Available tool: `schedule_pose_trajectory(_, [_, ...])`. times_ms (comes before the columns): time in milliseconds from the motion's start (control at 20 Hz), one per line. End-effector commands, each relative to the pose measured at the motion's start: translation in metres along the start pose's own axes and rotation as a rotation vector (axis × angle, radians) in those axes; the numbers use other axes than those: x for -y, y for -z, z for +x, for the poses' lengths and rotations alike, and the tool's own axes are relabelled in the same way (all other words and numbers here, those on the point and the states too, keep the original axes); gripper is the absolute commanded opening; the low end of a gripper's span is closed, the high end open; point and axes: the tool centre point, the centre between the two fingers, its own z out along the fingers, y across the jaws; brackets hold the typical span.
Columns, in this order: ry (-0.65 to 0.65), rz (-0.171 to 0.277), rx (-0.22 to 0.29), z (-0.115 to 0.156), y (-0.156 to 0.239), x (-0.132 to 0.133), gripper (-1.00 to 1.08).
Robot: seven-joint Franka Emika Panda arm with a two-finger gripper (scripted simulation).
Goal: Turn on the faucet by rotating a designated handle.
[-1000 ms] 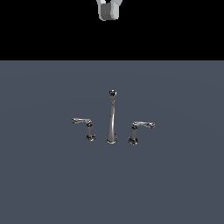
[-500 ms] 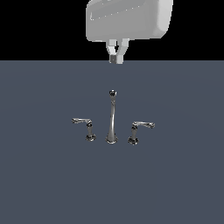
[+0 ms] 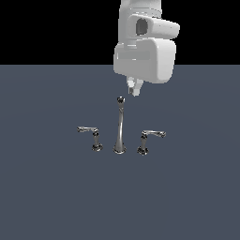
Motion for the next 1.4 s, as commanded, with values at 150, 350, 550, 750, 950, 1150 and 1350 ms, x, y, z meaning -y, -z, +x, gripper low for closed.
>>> schedule_pose_trajectory(150, [-0.155, -0.005, -0.007, 0.027, -0.038, 0.006, -1.0])
schedule_pose_trajectory(350, [-0.271, -0.009, -0.013, 0.049, -0.066, 0.008, -1.0])
schedule_pose_trajectory(550, [-0.376, -0.014, -0.018, 0.068, -0.091, 0.007, -1.0])
schedule_pose_trajectory(750, [-0.463, -0.017, -0.022, 0.085, -0.111, 0.004, -1.0])
schedule_pose_trajectory(950, [-0.528, -0.02, -0.025, 0.097, -0.126, 0.002, -1.0])
schedule_pose_trajectory(1150, [-0.567, -0.021, -0.026, 0.104, -0.135, -0.001, -1.0])
schedule_pose_trajectory(1350, [-0.579, -0.021, -0.026, 0.106, -0.137, -0.001, -1.0])
